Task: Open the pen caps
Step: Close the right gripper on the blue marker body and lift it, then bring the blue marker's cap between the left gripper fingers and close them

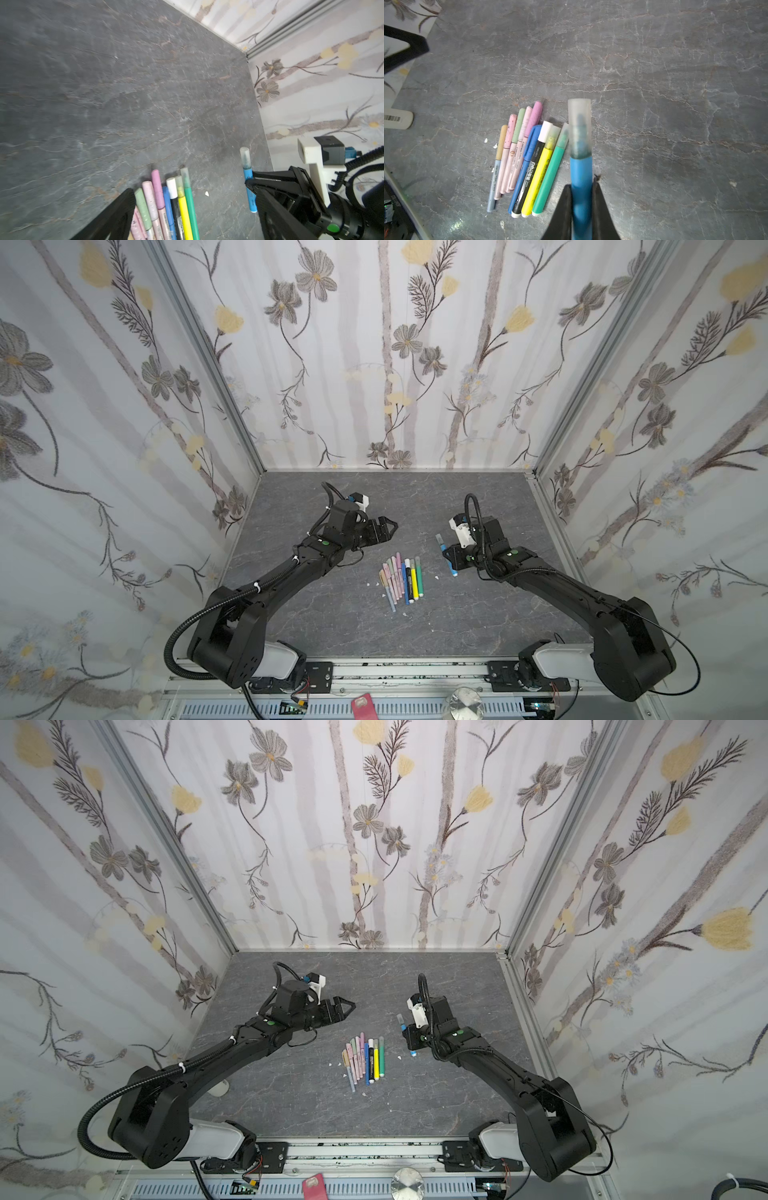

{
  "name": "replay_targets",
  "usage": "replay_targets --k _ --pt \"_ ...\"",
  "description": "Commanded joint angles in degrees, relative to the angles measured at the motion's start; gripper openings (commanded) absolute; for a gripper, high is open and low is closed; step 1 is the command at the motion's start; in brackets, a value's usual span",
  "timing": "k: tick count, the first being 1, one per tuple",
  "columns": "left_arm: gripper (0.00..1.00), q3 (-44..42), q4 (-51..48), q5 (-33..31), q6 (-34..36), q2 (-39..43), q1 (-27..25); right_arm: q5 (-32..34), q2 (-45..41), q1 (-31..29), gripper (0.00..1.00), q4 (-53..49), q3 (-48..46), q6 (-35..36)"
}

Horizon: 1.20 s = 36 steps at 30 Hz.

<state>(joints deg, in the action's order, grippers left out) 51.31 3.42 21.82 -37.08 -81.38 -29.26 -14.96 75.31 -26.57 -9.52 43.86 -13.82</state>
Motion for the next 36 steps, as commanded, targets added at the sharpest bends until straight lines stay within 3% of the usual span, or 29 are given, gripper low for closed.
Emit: replay_targets --k 1,10,22,36 --pt "0.86 2.0 6.0 3.1 -3.1 -2.5 -2.7 -3.1 -0.5 0.0 0.04 3.6 0.8 0.1" --pt "0.69 6.8 8.7 5.1 -4.2 -10.9 -7.4 -4.5 -0.2 -0.1 0.04 5.8 1.3 -1.8" --pt "0.56 10.6 16.0 7.3 -9.5 -18.2 -8.7 -5.3 2.2 -1.0 0.04 7.8 3.0 -3.1" --pt "0.32 12.7 18.5 8.3 -11.3 -22.2 -9.5 -5.2 2.7 -1.3 0.04 9.1 2.9 -3.5"
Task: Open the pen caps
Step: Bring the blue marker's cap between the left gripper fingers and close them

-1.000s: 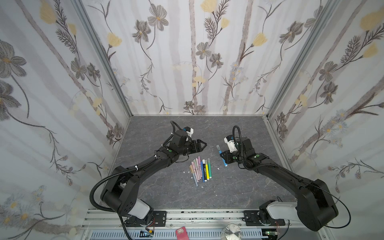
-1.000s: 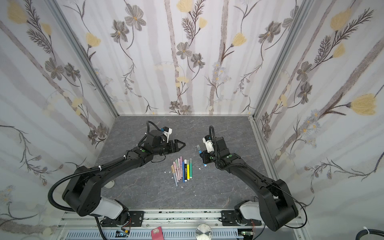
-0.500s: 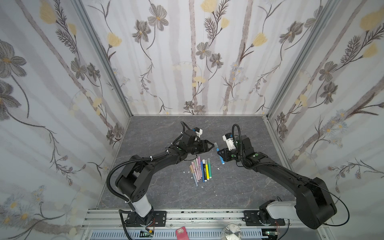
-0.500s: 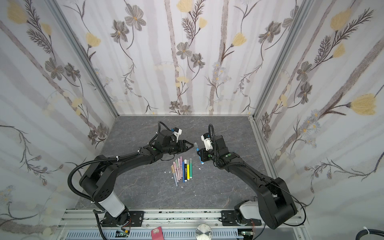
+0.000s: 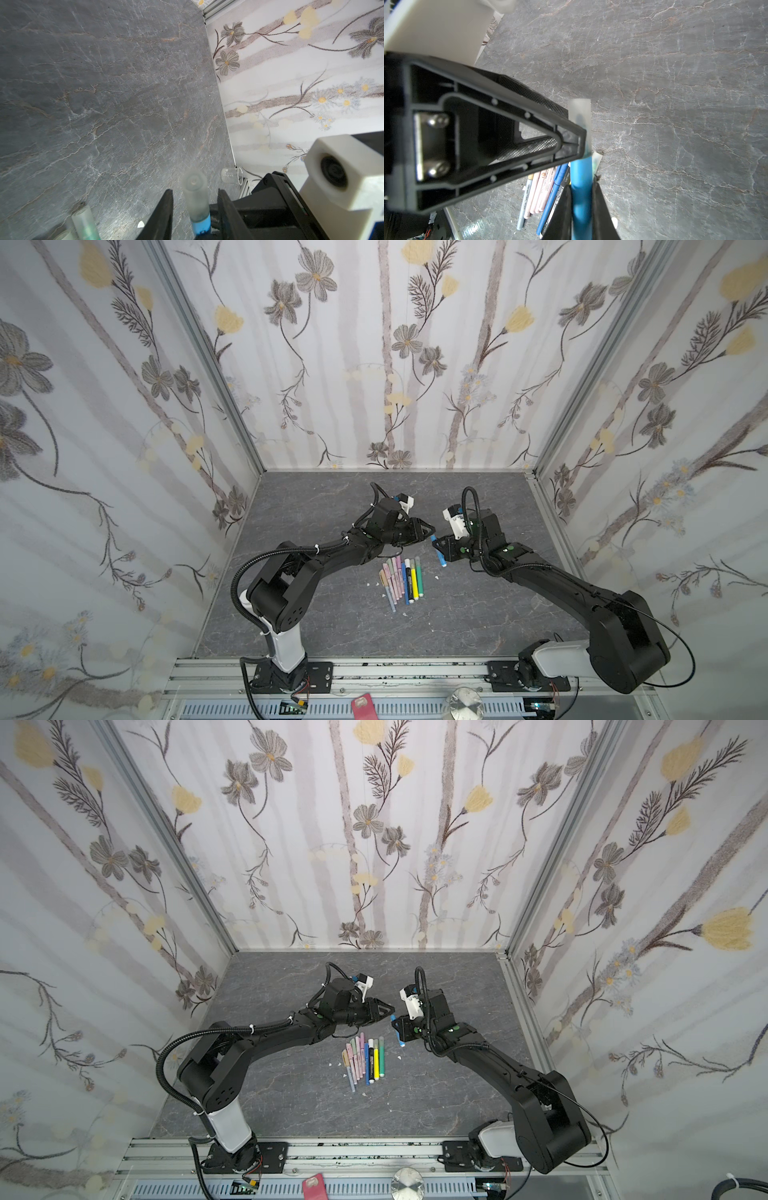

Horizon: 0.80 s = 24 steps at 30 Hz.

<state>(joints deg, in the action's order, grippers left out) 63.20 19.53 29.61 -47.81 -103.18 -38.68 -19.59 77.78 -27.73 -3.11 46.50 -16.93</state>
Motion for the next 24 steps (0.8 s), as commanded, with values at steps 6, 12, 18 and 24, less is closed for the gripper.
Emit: replay_targets --k 6,12,18,24 --pt "0.27 1.4 2.4 0.3 -0.8 -0.9 0.0 -0.6 0.2 -0.2 0.04 2.9 0.3 -0.5" --pt "0.22 1.8 2.4 -0.1 -0.7 -1.1 0.0 -0.7 0.2 -0.2 0.04 2.8 0.2 -0.5" --pt "0.13 2.0 2.5 0.7 -0.7 -1.6 0.0 -0.5 0.1 -0.2 0.04 2.9 0.0 -0.6" --pt "0.02 1.9 2.4 0.6 -0.6 -1.6 -0.1 -0.7 0.1 -0.3 0.05 3.1 -0.4 -0.7"
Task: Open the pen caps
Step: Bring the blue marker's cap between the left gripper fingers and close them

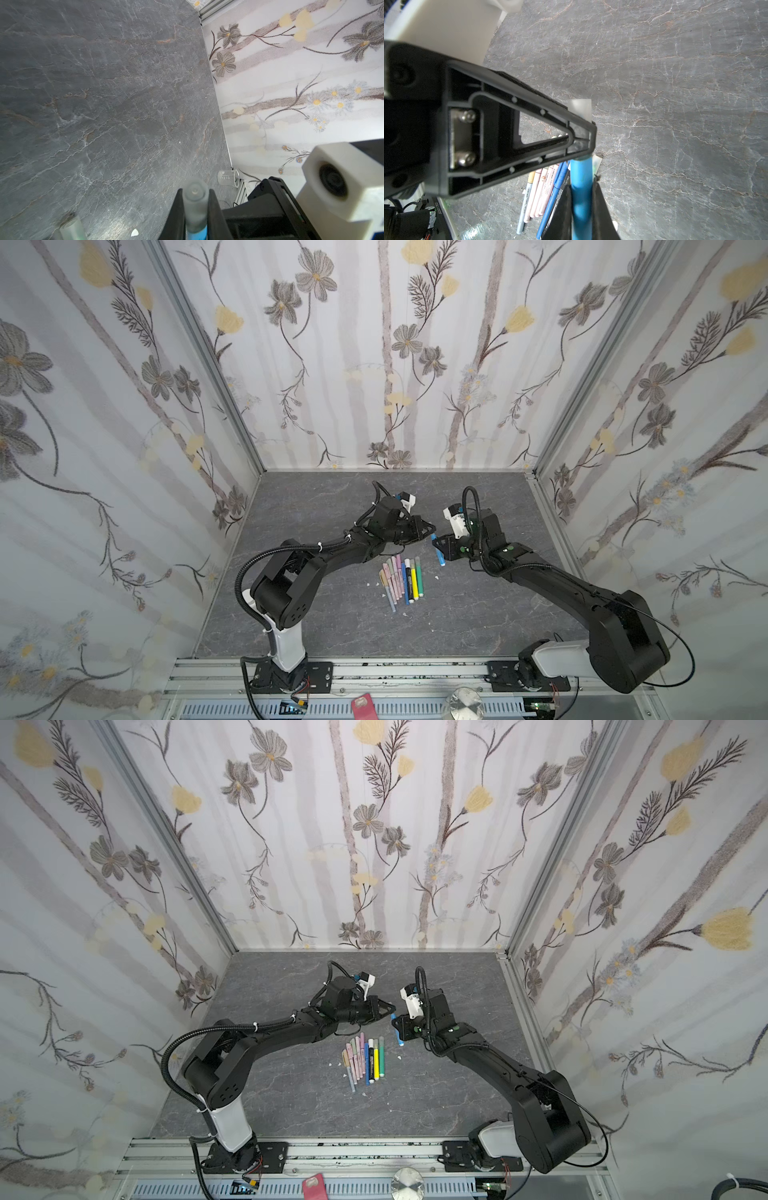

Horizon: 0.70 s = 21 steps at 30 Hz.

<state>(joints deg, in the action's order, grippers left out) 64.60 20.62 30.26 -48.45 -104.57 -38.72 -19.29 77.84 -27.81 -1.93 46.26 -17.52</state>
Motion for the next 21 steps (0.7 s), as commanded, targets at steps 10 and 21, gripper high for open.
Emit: replay_targets --k 10,21 --pt "0.00 0.5 1.3 0.2 -0.5 0.1 0.0 -1.4 1.0 -0.2 0.31 3.1 -0.6 -0.6" --pt "0.00 0.8 1.3 0.6 -1.0 0.2 0.0 -1.7 2.9 -0.2 0.18 4.6 -0.5 -0.6"
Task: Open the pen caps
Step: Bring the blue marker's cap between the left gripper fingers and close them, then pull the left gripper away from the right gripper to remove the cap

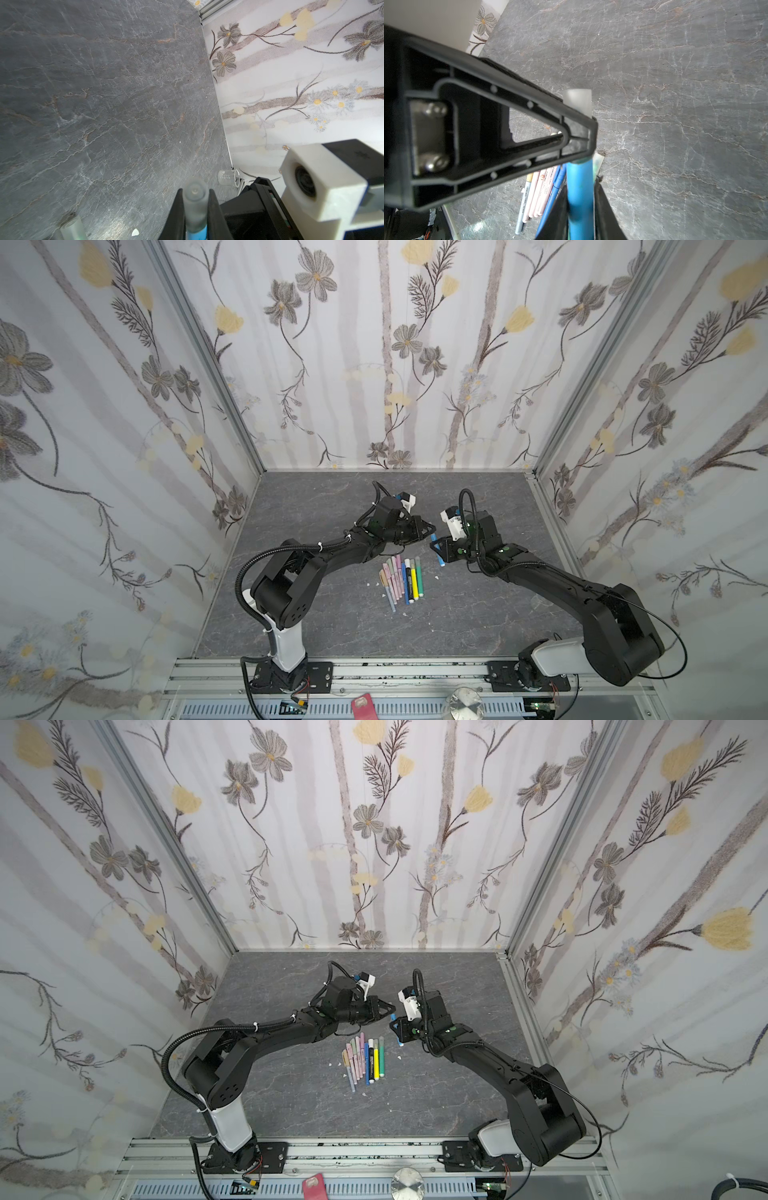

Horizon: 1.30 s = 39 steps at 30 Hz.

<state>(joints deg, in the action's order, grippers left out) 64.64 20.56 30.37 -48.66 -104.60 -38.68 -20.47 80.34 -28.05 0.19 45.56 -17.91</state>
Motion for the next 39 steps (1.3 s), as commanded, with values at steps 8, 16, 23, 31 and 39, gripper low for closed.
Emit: replay_targets --k 8,16,23,31,39 --pt "0.00 2.7 -1.5 -1.0 1.2 -0.3 0.3 -1.0 0.5 -0.1 0.00 2.7 -1.4 -0.4" --pt "0.00 9.1 -8.8 -5.2 7.0 -3.6 3.6 0.1 -1.9 -2.1 0.00 1.9 -6.0 -1.0" --pt "0.00 12.7 -8.9 -8.0 7.3 -5.4 5.6 1.6 -5.4 -3.0 0.00 3.0 -10.9 -3.5" --pt "0.00 14.6 -8.0 -9.7 7.4 -8.1 6.7 2.3 -8.8 -3.3 0.00 1.8 -14.5 -3.9" --pt "0.00 16.1 -8.1 -9.6 7.7 -9.3 8.5 3.8 -11.3 -3.3 0.00 0.0 -15.7 -3.3"
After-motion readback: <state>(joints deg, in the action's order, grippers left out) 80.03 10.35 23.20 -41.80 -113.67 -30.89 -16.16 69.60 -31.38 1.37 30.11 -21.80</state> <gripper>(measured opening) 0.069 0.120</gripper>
